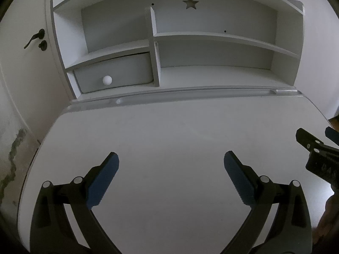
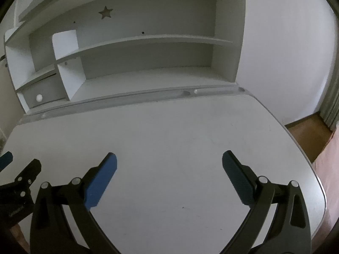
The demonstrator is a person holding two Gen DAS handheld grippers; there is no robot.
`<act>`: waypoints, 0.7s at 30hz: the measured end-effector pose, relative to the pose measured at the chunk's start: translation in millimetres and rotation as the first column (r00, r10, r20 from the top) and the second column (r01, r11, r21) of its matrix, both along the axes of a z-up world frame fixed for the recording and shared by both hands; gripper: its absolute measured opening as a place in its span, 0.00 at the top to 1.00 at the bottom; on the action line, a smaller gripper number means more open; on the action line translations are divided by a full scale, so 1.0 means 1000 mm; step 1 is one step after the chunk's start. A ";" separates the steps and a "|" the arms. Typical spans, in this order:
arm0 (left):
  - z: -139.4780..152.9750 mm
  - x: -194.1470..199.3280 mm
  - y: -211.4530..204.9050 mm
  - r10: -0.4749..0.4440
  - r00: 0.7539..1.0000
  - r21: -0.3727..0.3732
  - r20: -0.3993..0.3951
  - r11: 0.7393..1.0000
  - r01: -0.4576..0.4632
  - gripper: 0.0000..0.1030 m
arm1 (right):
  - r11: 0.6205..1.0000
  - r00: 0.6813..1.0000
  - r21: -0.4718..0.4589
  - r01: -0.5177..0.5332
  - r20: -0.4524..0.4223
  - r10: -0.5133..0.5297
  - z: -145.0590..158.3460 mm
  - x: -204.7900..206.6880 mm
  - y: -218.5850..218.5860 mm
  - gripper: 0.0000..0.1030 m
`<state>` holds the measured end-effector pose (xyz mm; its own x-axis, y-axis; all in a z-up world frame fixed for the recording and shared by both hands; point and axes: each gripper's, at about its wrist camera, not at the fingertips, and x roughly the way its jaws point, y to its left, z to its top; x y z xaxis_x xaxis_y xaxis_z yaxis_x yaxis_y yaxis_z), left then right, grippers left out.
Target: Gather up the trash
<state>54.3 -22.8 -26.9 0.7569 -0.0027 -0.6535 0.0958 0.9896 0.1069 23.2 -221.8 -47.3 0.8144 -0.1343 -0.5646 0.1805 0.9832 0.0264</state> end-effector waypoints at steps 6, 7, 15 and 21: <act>-0.001 0.000 0.000 -0.002 1.000 0.008 -0.001 1.000 0.002 0.06 | 1.000 1.000 0.024 0.003 0.000 -0.003 0.000 -0.001 -0.004 0.07; -0.001 0.001 0.000 0.002 1.000 0.009 -0.002 1.000 -0.002 0.06 | 1.000 1.000 0.023 0.004 0.000 -0.004 0.001 0.000 -0.004 0.07; -0.001 0.002 0.001 0.004 1.000 0.005 -0.007 1.000 -0.004 0.06 | 1.000 1.000 0.011 -0.001 0.004 0.001 0.000 -0.001 -0.004 0.07; -0.001 0.001 0.000 0.003 1.000 0.004 -0.009 1.000 -0.003 0.06 | 1.000 1.000 0.013 0.001 0.007 -0.001 0.000 -0.002 -0.004 0.07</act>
<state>54.9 -22.7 -28.3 0.7507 0.0027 -0.6607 0.0936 0.9895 0.1103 21.4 -225.6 -47.6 0.8184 -0.1274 -0.5604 0.1810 0.9826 0.0408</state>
